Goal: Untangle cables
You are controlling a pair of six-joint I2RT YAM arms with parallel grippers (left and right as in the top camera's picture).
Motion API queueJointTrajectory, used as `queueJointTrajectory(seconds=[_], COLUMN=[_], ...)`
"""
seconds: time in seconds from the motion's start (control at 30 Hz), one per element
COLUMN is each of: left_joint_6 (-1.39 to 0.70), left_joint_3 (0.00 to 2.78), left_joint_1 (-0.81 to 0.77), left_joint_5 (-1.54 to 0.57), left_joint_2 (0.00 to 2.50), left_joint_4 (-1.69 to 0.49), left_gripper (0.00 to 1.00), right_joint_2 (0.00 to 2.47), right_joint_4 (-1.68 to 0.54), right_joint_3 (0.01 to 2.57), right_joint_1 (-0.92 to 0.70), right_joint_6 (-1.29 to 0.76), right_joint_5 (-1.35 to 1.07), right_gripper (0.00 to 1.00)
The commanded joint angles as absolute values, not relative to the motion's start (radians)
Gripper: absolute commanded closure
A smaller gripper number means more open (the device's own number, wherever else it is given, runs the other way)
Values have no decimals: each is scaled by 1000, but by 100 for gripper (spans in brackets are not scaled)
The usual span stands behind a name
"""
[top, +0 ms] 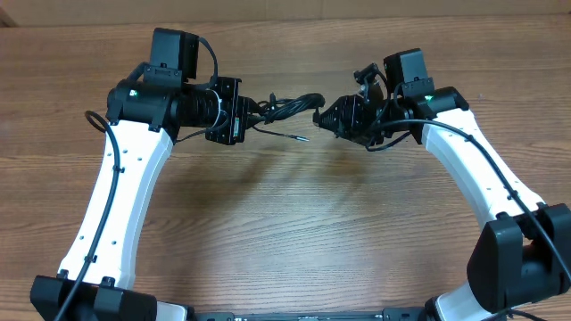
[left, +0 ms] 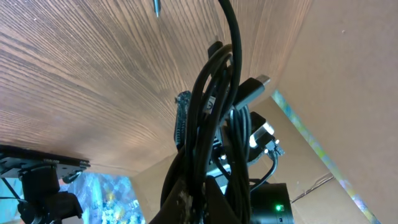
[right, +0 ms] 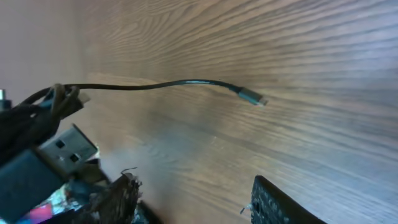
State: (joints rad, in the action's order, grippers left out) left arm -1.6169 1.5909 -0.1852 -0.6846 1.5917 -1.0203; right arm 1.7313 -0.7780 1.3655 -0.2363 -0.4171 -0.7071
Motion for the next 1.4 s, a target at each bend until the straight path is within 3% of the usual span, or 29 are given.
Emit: queueJointTrajectory(seconds=[0.0, 0.3, 0.43, 0.63, 0.77, 1.03, 1.17, 1.27, 1.37], left_joint_6=[-1547, -1296, -1046, -900, -836, -554, -341, -76, 49], left_joint_3=[1605, 1605, 1605, 1605, 1605, 1605, 1605, 1605, 1605], left_joint_1=[-184, -224, -230, -247, -242, -130, -152, -150, -148], left_joint_5=[-654, -547, -535, -531, -530, -506, -683, -998, -1151], left_joint_2=[1591, 1616, 1670, 1756, 1756, 1756, 1756, 1756, 1756], left_joint_4=[-1017, -1021, -1019, -920, -830, -807, -767, -707, -776], left_gripper=[96, 96, 96, 96, 96, 96, 96, 96, 96], right_joint_2=[1730, 1728, 1728, 1728, 1728, 1728, 1728, 1728, 1708], right_joint_4=[-764, -488, -369, -241, -294, -598, -599, -620, -710], right_joint_3=[1381, 1383, 1383, 1383, 1382, 1382, 1383, 1383, 1383], right_joint_1=[-240, -240, -240, -280, -323, -144, -183, -199, -191], right_joint_6=[-472, -757, -915, -1074, -1002, -684, -653, -632, -463], right_joint_5=[-818, -1002, -1050, -1112, -1071, -970, -952, -883, -916], right_gripper=[45, 53, 53, 53, 52, 51, 49, 47, 46])
